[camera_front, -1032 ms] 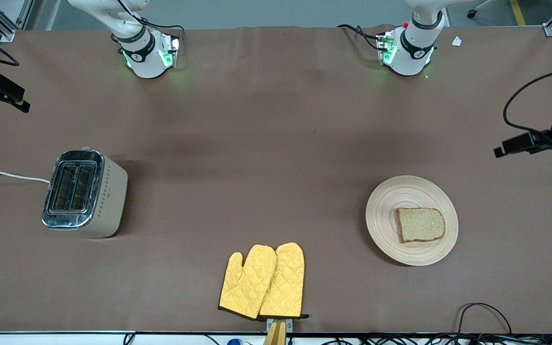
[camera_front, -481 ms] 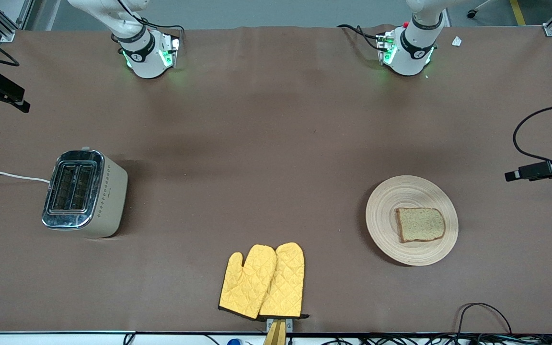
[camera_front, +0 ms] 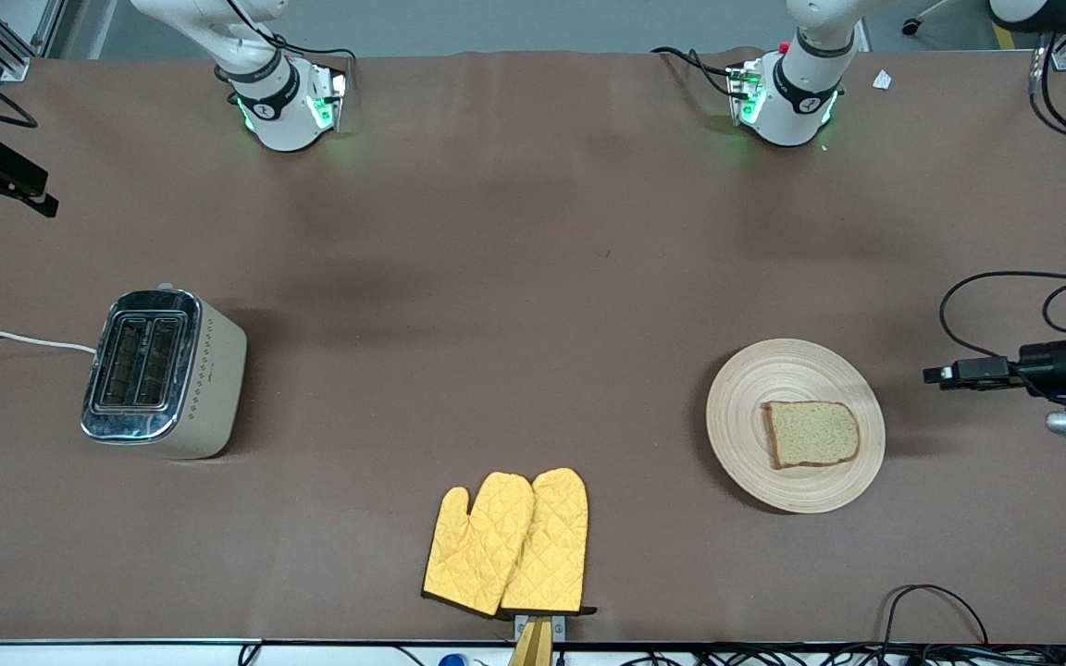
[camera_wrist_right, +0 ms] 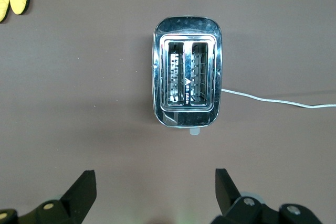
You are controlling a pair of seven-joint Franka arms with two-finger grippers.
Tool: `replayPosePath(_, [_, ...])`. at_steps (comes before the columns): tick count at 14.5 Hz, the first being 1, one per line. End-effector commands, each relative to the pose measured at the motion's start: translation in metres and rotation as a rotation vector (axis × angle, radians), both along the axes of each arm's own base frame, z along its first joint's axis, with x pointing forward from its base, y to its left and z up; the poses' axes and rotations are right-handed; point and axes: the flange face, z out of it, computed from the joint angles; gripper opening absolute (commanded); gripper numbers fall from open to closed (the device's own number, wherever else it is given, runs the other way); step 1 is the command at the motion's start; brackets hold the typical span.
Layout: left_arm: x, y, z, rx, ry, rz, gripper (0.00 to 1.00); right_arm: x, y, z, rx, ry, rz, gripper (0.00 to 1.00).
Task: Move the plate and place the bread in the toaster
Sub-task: 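Reach the left gripper to the wooden plate rim and grasp it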
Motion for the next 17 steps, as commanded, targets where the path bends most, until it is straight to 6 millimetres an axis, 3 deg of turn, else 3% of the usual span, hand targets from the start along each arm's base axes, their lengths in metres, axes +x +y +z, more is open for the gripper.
replayPosePath(1, [0.012,0.004,-0.008,-0.028,-0.091,0.002,0.85,-0.001,-0.002,0.0,0.002,0.002,-0.01,1.0])
replayPosePath(4, [0.011,0.001,-0.048,-0.119,-0.132,0.019,0.73,0.0,-0.003,-0.002,0.002,0.005,-0.01,1.0])
replayPosePath(8, [0.006,-0.003,-0.076,-0.146,-0.115,0.014,0.67,-0.001,-0.009,-0.004,0.006,0.012,-0.02,1.0])
replayPosePath(14, [0.007,-0.011,-0.094,-0.181,-0.12,0.042,0.45,-0.001,-0.01,-0.004,0.006,0.012,-0.016,1.0])
replayPosePath(17, [0.008,-0.012,-0.099,-0.169,-0.122,0.046,0.29,-0.001,-0.01,-0.004,0.007,0.012,-0.015,1.0])
